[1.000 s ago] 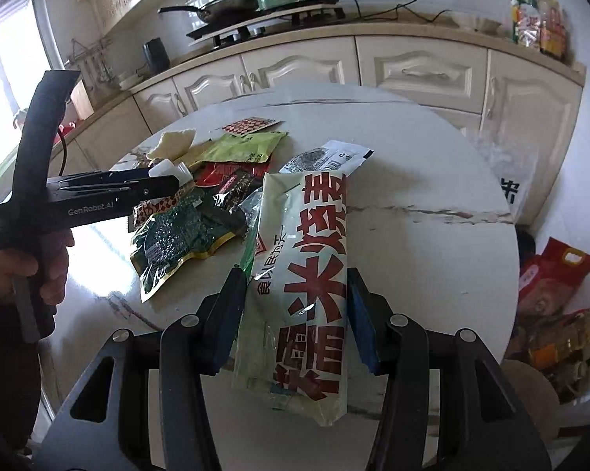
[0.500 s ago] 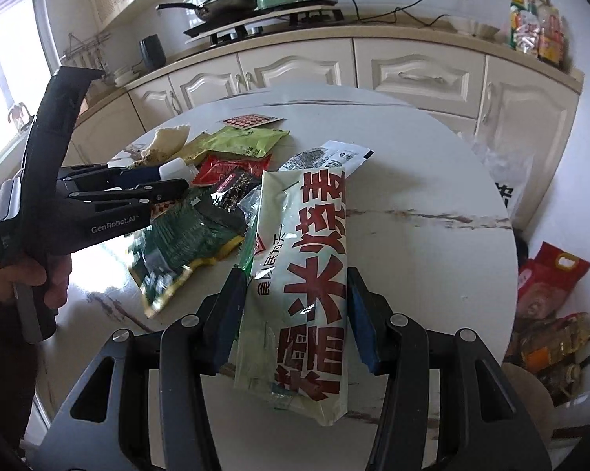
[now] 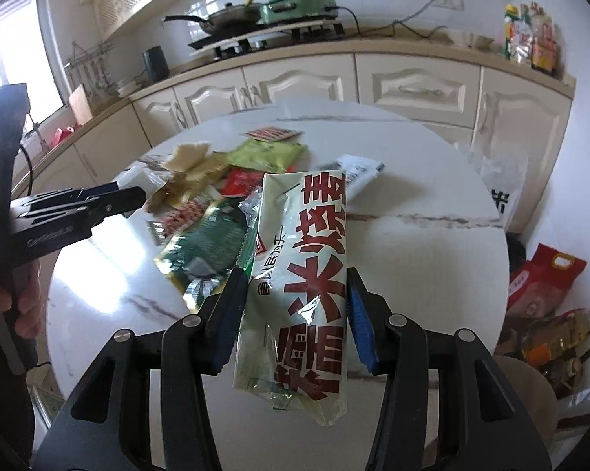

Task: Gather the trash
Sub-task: 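Grasp the small white plastic tub with the left tool while the right tool holds the noodle packet, then carry the noodle packet and white tub over the blue bucket and open both tools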

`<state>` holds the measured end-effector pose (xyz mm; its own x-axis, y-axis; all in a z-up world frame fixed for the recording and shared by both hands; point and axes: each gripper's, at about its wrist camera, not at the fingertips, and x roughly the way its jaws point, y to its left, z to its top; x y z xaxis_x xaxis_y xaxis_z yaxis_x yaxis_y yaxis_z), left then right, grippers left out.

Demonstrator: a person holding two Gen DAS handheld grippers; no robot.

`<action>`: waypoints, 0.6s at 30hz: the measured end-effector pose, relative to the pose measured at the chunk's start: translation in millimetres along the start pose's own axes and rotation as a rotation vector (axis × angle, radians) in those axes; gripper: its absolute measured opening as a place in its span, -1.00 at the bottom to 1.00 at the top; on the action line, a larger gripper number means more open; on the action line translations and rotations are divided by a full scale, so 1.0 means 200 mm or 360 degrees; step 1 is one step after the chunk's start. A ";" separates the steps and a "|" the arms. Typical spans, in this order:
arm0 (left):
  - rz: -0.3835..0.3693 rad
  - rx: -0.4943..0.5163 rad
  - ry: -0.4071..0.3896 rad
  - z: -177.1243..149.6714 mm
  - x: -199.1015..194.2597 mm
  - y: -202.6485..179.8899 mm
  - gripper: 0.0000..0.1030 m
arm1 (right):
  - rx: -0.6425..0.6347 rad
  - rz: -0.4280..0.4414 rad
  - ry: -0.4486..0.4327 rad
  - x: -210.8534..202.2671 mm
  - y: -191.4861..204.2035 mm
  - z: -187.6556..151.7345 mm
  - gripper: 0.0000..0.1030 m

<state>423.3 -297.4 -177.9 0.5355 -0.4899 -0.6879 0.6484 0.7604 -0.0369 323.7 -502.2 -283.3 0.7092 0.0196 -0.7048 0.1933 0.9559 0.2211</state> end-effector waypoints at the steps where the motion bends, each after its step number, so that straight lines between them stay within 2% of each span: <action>1: -0.0011 -0.0012 -0.0012 -0.01 -0.04 0.01 -0.56 | -0.0010 0.0003 -0.0012 -0.02 0.03 0.01 -0.09; 6: -0.0055 -0.0097 -0.0086 -0.12 -0.31 0.11 -0.55 | -0.0090 0.0056 -0.0069 -0.11 0.22 0.04 -0.09; 10: -0.0033 -0.0194 -0.0158 -0.24 -0.57 0.29 -0.55 | -0.0210 0.0144 -0.0098 -0.14 0.49 0.08 -0.09; 14: 0.0079 -0.0328 -0.0219 -0.43 -0.80 0.56 -0.55 | -0.0384 0.0291 -0.0084 -0.09 0.90 0.10 -0.09; 18: 0.0233 -0.0455 -0.0204 -0.65 -0.94 0.83 -0.55 | -0.0549 0.0440 -0.0037 0.03 1.33 0.07 -0.09</action>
<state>359.6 -24.2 -148.6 0.6870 -0.4027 -0.6048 0.3914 0.9064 -0.1589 388.8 -251.6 -218.0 0.7181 0.2857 -0.6346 -0.2408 0.9575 0.1587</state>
